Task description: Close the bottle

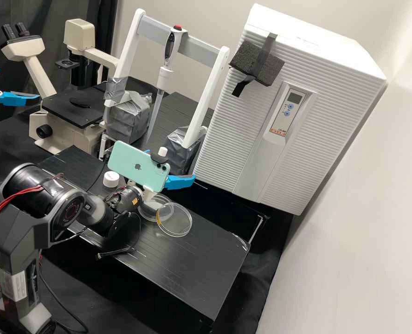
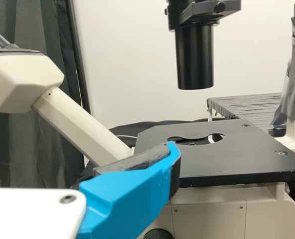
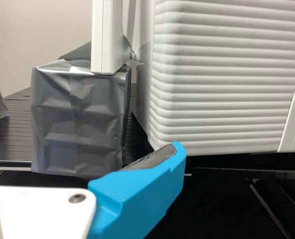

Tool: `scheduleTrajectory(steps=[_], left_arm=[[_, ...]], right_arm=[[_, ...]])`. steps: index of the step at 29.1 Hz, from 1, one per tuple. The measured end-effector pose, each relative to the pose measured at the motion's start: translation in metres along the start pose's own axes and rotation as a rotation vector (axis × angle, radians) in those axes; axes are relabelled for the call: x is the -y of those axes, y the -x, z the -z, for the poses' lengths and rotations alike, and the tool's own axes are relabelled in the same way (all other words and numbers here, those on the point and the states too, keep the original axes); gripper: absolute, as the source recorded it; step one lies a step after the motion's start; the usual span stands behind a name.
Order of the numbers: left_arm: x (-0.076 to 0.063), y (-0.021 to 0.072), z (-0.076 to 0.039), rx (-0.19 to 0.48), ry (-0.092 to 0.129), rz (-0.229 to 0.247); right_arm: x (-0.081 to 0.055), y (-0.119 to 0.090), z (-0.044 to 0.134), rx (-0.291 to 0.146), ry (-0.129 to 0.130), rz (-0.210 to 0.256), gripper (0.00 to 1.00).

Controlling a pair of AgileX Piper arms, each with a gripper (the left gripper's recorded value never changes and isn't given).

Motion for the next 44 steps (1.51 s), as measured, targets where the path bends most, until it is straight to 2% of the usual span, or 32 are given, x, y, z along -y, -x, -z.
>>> scheduleTrajectory(steps=[8, 12, 15, 19, 20, 22, 25, 28, 31, 34, 44], left_arm=[[0.000, 0.0000, 0.000, 0.000, 0.000, 0.000], [0.002, 0.0022, -0.001, 0.011, -0.008, 0.006], [0.006, 0.0107, -0.006, 0.048, -0.023, 0.007], [0.012, 0.0262, -0.021, 0.156, -0.040, 0.012], [0.015, 0.0319, -0.026, 0.208, -0.035, 0.003], [0.021, 0.0400, -0.031, 0.268, -0.022, 0.015], [0.027, 0.0494, -0.036, 0.331, 0.026, 0.045], [0.034, 0.0571, -0.036, 0.343, 0.060, 0.088], [0.042, 0.0638, -0.035, 0.338, 0.081, 0.126], [0.048, 0.0668, -0.036, 0.353, 0.083, 0.158], [0.068, 0.0799, -0.042, 0.456, 0.060, 0.272]], right_arm=[[0.000, 0.000, 0.000, 0.000, 0.000, 0.000, 1.00], [0.000, 0.000, 0.000, 0.000, 0.000, 0.000, 1.00], [0.000, 0.000, 0.000, 0.000, 0.000, 0.000, 1.00], [0.000, 0.000, 0.000, 0.000, 0.000, 0.000, 1.00], [0.000, 0.000, 0.000, 0.000, 0.000, 0.000, 1.00], [0.000, 0.000, 0.000, 0.000, 0.000, 0.000, 1.00], [0.000, 0.000, 0.000, 0.000, 0.000, 0.000, 1.00], [0.000, 0.000, 0.000, 0.000, 0.000, 0.000, 1.00], [0.000, 0.000, 0.000, 0.000, 0.000, 0.000, 1.00], [0.000, 0.000, 0.000, 0.000, 0.000, 0.000, 1.00], [0.000, 0.000, 0.000, 0.000, 0.000, 0.000, 1.00]])
